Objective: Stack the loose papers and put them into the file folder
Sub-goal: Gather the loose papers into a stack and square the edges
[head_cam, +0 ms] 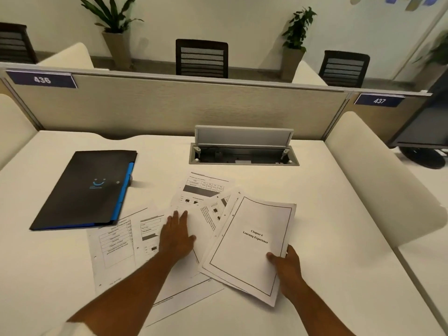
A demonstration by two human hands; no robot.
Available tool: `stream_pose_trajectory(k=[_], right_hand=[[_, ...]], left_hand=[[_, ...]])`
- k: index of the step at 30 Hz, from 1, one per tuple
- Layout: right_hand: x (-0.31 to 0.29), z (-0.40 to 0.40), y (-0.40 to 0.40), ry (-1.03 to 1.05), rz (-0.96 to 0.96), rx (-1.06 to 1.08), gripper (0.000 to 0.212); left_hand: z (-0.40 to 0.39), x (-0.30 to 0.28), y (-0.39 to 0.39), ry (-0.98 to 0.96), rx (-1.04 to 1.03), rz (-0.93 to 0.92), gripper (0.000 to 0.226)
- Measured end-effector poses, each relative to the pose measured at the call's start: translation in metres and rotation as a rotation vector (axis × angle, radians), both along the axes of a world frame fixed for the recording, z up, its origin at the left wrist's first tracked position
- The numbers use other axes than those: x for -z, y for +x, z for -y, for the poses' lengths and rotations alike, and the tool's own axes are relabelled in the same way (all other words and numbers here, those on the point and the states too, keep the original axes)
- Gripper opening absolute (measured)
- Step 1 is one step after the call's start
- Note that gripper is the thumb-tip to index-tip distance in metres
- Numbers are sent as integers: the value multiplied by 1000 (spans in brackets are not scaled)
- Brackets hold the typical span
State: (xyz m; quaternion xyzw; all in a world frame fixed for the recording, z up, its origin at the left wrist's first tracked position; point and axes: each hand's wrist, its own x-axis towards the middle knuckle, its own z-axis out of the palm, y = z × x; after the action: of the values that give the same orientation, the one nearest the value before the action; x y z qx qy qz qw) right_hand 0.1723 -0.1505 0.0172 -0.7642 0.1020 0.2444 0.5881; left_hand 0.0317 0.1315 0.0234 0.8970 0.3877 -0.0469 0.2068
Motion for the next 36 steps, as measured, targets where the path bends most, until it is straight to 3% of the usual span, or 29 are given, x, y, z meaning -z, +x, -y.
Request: stream_pose_trajectory(k=[5,11,14,17,21,24,28,33,36], right_hand=[[3,-8,-6,-13,-7,88,41],[-6,-17,-19,-5,-46,172,66],[-9,-21,-25,-60,-46,165,62],[-13,-24,-28,-109,-65,155,53],[-5,-24,-27,-29,-126,139,58],[-11,-25,-28,39,-167,123,47],[-18,-22,-32,45,-180,93,35],[-5,-17,-35,-174,-131,58,60],[-13,-14,-37,-261,-119,-7,50]], left_hand=[[0,-4,-4,204,19,21,77],[3,-4,-2,182,14,1,64],[8,-7,2,135,16,-14,54],[11,-11,7,-30,-68,11,38],[14,-13,8,-327,-174,111,21],[19,-12,6,-443,-170,139,17],[29,-20,2,-820,-442,280,12],[43,-24,-12,-1173,-564,379,31],[54,-26,-15,-1225,-506,342,41]])
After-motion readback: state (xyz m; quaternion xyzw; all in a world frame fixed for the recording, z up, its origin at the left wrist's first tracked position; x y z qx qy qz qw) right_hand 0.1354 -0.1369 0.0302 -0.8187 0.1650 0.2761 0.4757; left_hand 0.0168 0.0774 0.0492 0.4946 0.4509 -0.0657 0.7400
